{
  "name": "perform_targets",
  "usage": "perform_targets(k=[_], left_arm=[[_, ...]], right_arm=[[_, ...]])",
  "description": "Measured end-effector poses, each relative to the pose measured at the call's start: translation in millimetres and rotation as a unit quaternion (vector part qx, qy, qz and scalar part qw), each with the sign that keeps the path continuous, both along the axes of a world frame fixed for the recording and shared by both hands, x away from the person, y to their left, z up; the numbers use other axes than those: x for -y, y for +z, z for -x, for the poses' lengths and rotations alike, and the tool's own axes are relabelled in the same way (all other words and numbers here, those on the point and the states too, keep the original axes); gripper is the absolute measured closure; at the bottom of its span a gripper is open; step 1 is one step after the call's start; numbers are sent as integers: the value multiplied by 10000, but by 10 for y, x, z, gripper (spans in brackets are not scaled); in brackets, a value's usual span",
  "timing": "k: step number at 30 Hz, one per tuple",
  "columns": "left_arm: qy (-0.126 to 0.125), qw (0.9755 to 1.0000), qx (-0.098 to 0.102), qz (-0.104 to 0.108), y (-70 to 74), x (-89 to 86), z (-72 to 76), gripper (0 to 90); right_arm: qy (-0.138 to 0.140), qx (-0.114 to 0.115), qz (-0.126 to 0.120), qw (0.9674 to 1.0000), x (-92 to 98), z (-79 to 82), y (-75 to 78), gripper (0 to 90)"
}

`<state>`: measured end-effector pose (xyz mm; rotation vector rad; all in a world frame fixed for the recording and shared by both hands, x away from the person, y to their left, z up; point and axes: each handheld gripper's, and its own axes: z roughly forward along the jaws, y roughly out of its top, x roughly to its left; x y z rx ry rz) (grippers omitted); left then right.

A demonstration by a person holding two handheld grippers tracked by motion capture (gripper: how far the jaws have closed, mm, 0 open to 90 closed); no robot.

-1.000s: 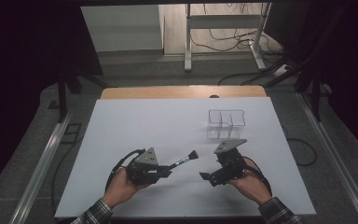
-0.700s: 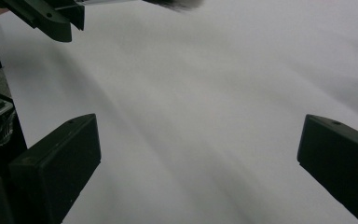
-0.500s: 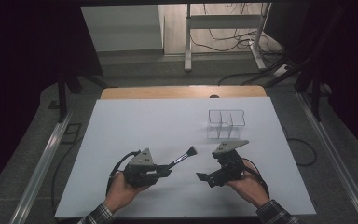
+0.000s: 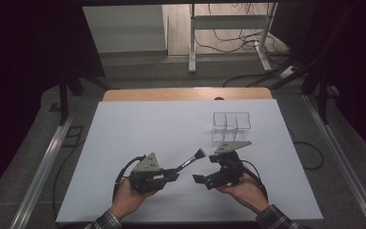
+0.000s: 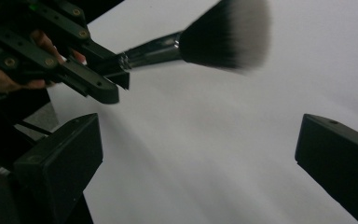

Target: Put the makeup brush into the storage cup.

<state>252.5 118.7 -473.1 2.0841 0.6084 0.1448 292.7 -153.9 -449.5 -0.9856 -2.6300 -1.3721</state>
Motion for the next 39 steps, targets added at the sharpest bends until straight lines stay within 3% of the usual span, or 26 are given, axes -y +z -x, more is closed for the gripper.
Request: perform_targets(k=[5, 10, 20, 26, 27, 28, 29, 30, 31, 33, 35, 36, 39], left_arm=[[-57, 10000, -12, 34, -6, 30, -5, 780], [-103, 9999, -17, 60, -5, 53, -9, 780], [-164, 9999, -22, -42, -31, 93, -16, 779], [-191, 9997, -52, -151, -50, 122, -20, 777], [-169, 9996, -45, -229, -59, 129, -21, 777], [-204, 9991, -61, -364, -74, 135, -33, 776], [-204, 9991, -61, -364, -74, 135, -33, 776], [-207, 9987, -64, -455, -92, 167, -24, 776], [-207, 9987, -64, -455, -92, 167, -24, 776], [-187, 9985, -63, -518, -100, 193, -21, 776], [-189, 9980, -85, -595, -103, 202, -29, 776], [-231, 9978, -83, -613, -105, 202, -32, 771], [-327, 9976, -49, -612, -98, 225, -27, 704]], right_arm=[[-57, -140, -170, 9997, -60, -8, 9, 100], [-132, -143, -285, 9994, -98, -21, 7, 178], [-240, -242, -475, 9983, -123, -43, -7, 278], [-264, -509, -748, 9956, -110, -59, -31, 454], [-234, -584, -817, 9947, -102, -63, -35, 515], [-145, -771, -1089, 9909, -76, -79, -47, 632], [-145, -771, -1089, 9909, -76, -79, -47, 632], [-57, -1010, -1344, 9858, -58, -93, -51, 708], [-57, -1010, -1344, 9858, -58, -93, -51, 708], [-20, -1246, -1586, 9794, -48, -108, -66, 742], [-44, -1334, -1617, 9778, -47, -118, -80, 748], [-6, -1533, -1791, 9718, -37, -131, -98, 769], [-2, -1561, -1735, 9724, -42, -130, -95, 772]])
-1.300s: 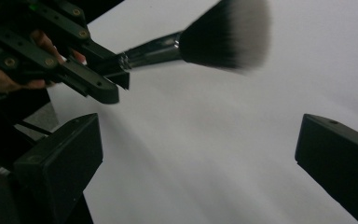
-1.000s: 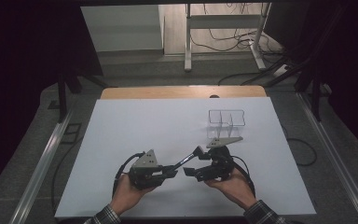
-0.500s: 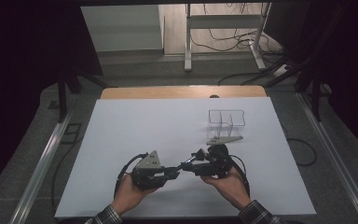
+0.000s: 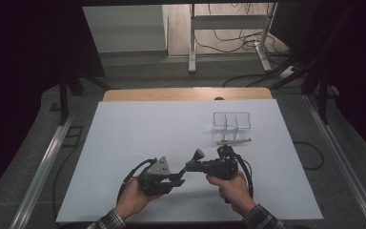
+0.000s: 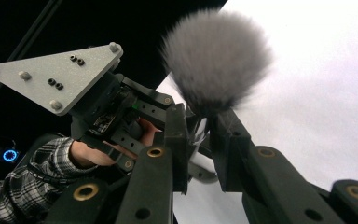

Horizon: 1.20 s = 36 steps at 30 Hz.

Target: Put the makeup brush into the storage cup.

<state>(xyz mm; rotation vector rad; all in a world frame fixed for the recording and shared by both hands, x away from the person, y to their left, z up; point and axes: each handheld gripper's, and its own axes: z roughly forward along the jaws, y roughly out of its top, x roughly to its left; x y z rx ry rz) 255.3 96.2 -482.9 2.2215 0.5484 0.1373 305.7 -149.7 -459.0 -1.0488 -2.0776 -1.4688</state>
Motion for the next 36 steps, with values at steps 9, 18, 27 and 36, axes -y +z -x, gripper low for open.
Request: perform_targets(k=[9, 18, 27, 36], left_arm=[[119, 9999, -114, -31, -13, 8, -17, 404], [234, 9995, -202, 100, 8, -50, -49, 285], [259, 9994, -213, 74, 5, -68, -50, 205], [301, 9992, -257, 69, 12, -107, -52, 140]], right_arm=[[-96, 162, 271, 9995, 33, -14, 16, 772], [-99, 542, 628, 9965, 20, 16, 51, 772], [-121, 785, 837, 9933, 25, 26, 63, 771], [-149, 1020, 1070, 9889, 40, 46, 79, 771]])
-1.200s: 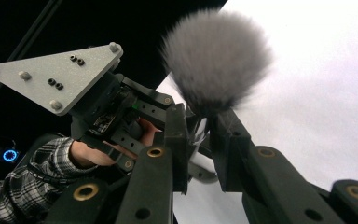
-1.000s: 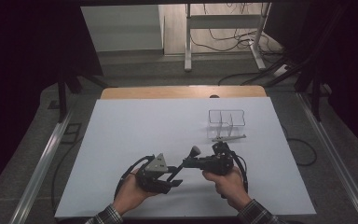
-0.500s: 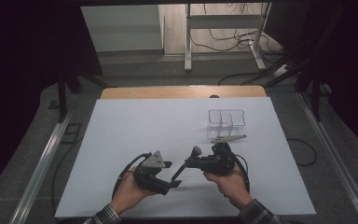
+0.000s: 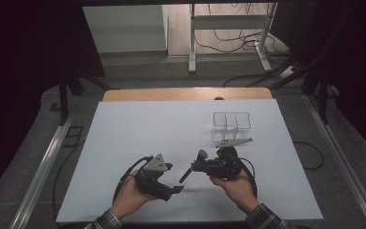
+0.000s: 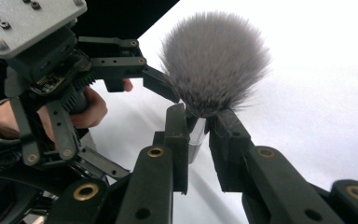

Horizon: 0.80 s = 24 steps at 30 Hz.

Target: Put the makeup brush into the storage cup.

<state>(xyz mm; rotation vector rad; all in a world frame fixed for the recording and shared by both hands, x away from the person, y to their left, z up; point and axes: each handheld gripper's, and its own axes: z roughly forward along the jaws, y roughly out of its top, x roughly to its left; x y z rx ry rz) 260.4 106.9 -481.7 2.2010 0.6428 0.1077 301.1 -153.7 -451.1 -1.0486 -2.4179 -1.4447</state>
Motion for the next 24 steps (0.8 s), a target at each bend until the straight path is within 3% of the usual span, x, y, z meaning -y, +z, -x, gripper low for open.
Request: perform_targets(k=[8, 17, 24], left_arm=[[-37, 10000, -55, -27, 11, -37, 2, 106], [73, 9999, -108, 60, 23, -99, 5, 75], [130, 9999, -62, 12, 20, -144, 14, 60]], right_arm=[[-4, 215, 160, 9996, 22, 7, 13, 770], [-47, 325, 233, 9992, 61, 10, 24, 771], [-46, 472, 330, 9983, 88, 14, 35, 770]])
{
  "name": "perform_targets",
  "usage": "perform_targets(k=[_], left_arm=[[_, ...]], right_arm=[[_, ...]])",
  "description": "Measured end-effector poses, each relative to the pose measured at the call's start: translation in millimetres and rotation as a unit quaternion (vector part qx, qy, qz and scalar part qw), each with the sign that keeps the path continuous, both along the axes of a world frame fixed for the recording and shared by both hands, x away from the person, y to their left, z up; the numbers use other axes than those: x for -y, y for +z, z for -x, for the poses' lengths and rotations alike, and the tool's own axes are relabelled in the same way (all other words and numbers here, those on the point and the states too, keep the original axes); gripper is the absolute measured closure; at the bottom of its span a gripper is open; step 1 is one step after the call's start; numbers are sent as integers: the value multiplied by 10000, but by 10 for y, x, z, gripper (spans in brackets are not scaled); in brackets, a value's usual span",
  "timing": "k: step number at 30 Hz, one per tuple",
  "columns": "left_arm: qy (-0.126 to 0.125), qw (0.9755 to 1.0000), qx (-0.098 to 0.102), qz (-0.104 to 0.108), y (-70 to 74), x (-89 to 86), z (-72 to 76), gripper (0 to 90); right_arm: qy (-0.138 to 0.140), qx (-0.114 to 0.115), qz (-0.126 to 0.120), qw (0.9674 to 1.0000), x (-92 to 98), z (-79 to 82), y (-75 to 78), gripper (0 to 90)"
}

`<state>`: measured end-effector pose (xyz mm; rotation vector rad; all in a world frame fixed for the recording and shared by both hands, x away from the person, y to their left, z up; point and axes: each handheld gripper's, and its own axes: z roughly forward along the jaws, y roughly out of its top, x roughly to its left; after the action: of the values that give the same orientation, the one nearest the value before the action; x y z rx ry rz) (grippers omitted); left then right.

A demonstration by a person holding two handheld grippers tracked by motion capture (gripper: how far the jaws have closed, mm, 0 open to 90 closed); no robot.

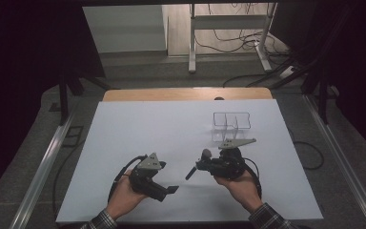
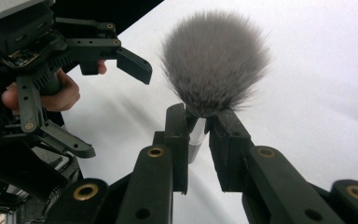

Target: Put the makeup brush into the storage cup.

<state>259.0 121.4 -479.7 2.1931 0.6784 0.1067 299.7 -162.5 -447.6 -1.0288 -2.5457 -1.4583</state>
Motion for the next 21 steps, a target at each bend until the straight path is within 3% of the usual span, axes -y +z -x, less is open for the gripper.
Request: perform_targets(k=[11, 21], left_arm=[[91, 9995, 173, -250, -31, -90, 21, 43], [280, 9994, 159, -140, -33, -212, 44, 38]], right_arm=[[20, 143, 72, 9999, 35, 1, -2, 771], [-3, 234, 150, 9996, 75, -1, 3, 770]])
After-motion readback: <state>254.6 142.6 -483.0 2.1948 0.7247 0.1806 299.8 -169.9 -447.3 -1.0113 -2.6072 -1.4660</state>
